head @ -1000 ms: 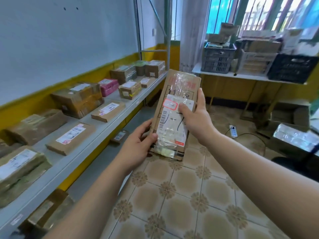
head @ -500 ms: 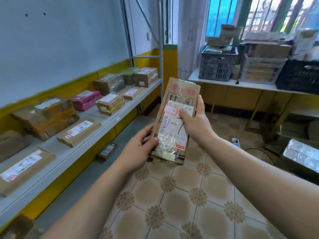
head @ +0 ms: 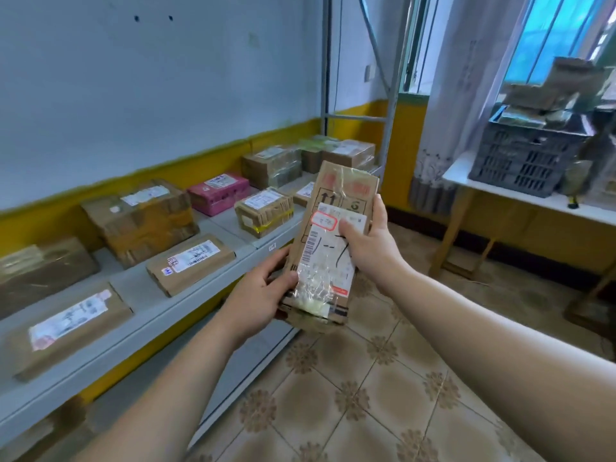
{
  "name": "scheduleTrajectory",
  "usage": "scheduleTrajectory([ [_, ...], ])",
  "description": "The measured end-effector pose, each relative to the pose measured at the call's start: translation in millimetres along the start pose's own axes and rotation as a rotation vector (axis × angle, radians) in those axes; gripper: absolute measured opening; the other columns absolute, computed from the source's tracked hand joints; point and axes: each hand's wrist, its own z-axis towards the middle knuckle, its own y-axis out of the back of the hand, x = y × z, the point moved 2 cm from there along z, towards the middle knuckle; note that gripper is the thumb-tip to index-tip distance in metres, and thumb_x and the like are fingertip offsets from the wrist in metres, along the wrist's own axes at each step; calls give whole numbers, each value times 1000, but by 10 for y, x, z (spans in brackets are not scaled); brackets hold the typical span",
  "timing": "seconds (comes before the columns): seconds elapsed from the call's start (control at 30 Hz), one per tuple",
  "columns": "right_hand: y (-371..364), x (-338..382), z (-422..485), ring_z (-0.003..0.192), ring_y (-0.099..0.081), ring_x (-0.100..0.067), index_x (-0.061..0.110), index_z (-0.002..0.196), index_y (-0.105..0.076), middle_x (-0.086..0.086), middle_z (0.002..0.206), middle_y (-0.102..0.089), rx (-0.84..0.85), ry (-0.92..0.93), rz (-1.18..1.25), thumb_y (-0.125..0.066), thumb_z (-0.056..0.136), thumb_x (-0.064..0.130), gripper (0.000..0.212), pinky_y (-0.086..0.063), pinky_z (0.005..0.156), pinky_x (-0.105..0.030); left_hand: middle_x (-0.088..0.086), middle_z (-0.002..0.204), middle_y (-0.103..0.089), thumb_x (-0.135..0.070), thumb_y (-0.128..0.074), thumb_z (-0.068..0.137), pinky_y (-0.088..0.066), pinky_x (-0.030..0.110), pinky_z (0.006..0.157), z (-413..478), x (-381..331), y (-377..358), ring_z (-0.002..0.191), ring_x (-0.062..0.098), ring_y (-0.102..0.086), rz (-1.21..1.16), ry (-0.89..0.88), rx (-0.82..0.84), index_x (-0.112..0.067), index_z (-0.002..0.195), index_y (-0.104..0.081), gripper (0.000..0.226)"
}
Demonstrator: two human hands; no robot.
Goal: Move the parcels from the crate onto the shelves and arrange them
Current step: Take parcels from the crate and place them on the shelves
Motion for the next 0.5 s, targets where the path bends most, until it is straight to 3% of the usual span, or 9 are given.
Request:
scheduleTrajectory([
  [0.13, -236, -28, 410, 84, -66, 1, 42, 155, -6, 27, 100, -59, 67, -2, -38, -59, 99, 30, 77, -52, 58, -17, -11, 122, -64, -29, -55, 98, -57, 35, 70, 304, 146, 149, 93, 16, -68, -5, 40, -55, -51, 130, -48, 40],
  [0.23, -425, -81, 621, 81, -65, 2, 40, 155, -7, 20, 106, -62, 140, -6, -40, -58, 99, 29, 76, -49, 51, -12, -13, 117, -66, -30, -55, 98, -57, 43, 82, 393, 228, 251, 98, 16, -67, 3, 68, -112, -58, 121, -51, 36],
  [0.5, -857, -197, 961, 92, -64, -5, 39, 155, -6, 10, 119, -59, 417, 37, -44, -59, 99, 31, 77, -48, 60, -17, -12, 121, -65, -29, -57, 97, -55, 42, 88, 282, 327, 298, 105, 14, -64, -18, 158, -374, -45, 132, -52, 39],
])
